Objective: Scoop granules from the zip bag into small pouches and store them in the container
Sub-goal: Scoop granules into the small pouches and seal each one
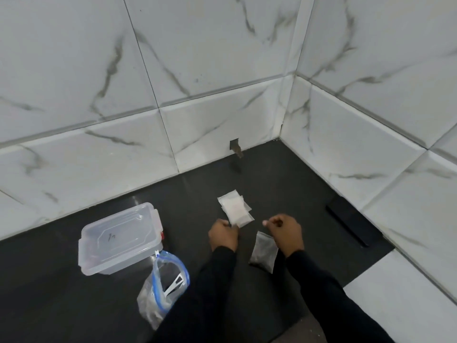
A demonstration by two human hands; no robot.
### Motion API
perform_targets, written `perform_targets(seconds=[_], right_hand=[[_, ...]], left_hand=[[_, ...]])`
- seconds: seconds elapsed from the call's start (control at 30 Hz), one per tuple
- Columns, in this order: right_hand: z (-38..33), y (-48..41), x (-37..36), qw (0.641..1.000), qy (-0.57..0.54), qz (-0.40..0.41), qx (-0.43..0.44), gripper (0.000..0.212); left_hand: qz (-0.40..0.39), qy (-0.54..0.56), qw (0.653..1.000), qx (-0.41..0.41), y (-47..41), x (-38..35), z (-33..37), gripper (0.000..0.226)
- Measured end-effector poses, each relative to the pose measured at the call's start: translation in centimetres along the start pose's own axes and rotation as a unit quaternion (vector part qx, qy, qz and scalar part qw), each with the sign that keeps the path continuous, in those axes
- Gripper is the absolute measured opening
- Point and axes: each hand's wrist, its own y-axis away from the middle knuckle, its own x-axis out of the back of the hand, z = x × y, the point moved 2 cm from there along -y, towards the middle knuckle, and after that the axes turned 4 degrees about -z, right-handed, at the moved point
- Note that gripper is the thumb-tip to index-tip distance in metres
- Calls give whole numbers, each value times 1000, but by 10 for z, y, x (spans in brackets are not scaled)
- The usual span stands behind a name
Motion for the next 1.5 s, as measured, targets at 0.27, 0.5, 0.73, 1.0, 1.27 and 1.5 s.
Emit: perform_targets(seconds=[0.27, 0.5, 0.73, 1.0, 1.27, 1.5], right_hand=[[-39, -75, -68, 989, 92, -112, 16, 37], [-32, -71, -83, 993, 46, -108, -17, 14], [-75, -20, -33, 980, -109, -108, 123, 45], [-156, 67, 3, 927, 0, -213, 309, 8], [-191, 138, -42, 874, 72, -223, 425, 9], [-197, 189, -92, 847, 88, -254, 459, 17]], left_hand=[[-1, 32, 999, 40, -38, 10, 21, 22], [11, 10, 1000, 16, -37, 11, 21, 20], [-5, 10, 993, -114, 1, 54, 36, 22], [15, -4, 970, -242, 77, 140, 41, 18], [87, 119, 957, -251, 149, 213, 24, 34], [203, -28, 925, -321, 176, 250, -8, 30]])
